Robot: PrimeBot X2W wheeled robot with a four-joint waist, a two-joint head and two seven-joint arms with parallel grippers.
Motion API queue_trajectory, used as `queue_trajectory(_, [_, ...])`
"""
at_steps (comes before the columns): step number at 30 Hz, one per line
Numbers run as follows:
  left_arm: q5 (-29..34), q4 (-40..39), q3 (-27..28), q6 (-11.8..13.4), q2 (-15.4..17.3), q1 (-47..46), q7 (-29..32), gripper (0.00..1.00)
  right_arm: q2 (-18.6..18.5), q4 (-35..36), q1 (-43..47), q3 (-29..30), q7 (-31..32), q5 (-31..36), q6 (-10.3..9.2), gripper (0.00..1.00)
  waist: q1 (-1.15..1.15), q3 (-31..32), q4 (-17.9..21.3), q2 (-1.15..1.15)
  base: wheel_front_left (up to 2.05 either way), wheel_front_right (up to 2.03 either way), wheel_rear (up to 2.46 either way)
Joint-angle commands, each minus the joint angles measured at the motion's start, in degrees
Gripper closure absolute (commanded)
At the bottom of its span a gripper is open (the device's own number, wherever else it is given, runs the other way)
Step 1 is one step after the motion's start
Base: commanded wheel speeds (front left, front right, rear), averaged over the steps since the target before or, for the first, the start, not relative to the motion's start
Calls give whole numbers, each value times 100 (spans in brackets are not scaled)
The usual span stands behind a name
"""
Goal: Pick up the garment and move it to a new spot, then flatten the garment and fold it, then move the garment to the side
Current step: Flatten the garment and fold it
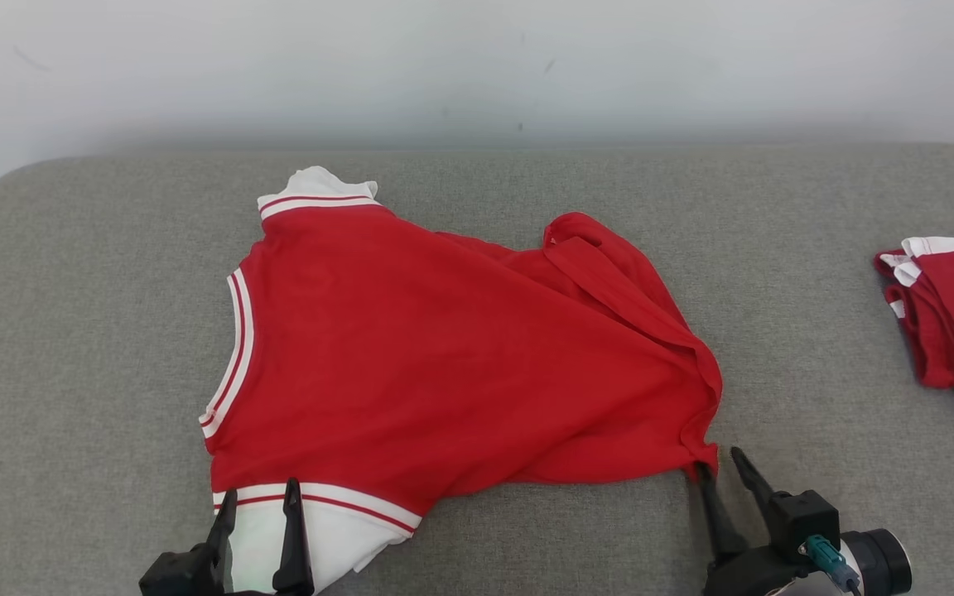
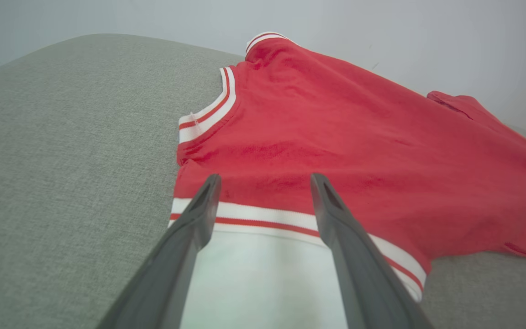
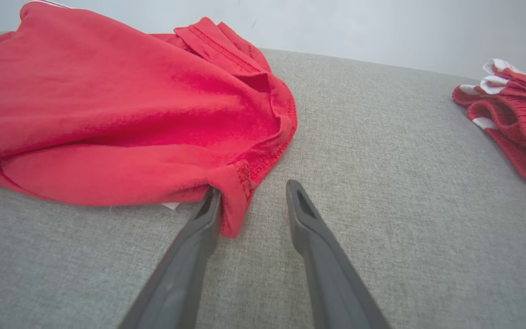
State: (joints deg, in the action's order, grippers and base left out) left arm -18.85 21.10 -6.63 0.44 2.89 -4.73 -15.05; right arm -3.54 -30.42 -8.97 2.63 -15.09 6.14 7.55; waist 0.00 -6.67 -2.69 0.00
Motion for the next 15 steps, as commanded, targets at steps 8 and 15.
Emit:
queue_trajectory(8, [-27,-41,55,-32,1,22,-16,0,2,128,30,56,-3,52,-15,100,0,-8,-17,0,0,0,0])
queue_trajectory(15, [54,33,26,-84,1,21,-16,0,-29,174,0,310,-3,-34,-15,100,0,73,150,0,0,0,0])
